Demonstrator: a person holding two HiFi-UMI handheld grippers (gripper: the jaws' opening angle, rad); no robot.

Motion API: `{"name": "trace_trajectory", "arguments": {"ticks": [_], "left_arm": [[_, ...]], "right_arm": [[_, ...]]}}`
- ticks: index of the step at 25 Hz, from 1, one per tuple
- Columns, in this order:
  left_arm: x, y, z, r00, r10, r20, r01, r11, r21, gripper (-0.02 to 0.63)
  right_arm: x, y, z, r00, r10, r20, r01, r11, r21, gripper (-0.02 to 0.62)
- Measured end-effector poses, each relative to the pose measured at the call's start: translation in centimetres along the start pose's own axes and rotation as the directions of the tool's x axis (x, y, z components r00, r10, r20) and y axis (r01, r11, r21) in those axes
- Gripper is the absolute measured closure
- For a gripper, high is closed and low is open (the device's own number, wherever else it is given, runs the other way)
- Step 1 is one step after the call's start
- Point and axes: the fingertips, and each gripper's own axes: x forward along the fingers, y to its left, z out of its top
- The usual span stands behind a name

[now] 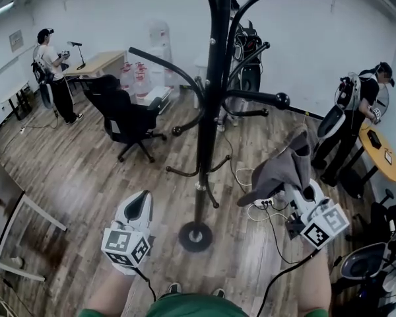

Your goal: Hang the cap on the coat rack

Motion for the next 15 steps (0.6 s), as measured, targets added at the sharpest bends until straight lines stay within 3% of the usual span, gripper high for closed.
{"name": "trace_trajectory", "arguments": {"ticks": [10, 15], "left_arm": [[-2.2, 0.9, 0.6, 0.992, 0.127, 0.012, -0.127, 0.992, 0.004, 0.583], [-3.8, 2.0, 0.6, 0.983, 0.183, 0.016, -0.183, 0.983, -0.003, 0.583]], "right_arm": [[3.4, -1.3, -0.7, 0.974, 0.227, -0.024, -0.226, 0.973, 0.039, 0.572], [5.1, -2.2, -0.8, 0.962, 0.272, -0.008, -0.271, 0.959, 0.083, 0.572]]}}
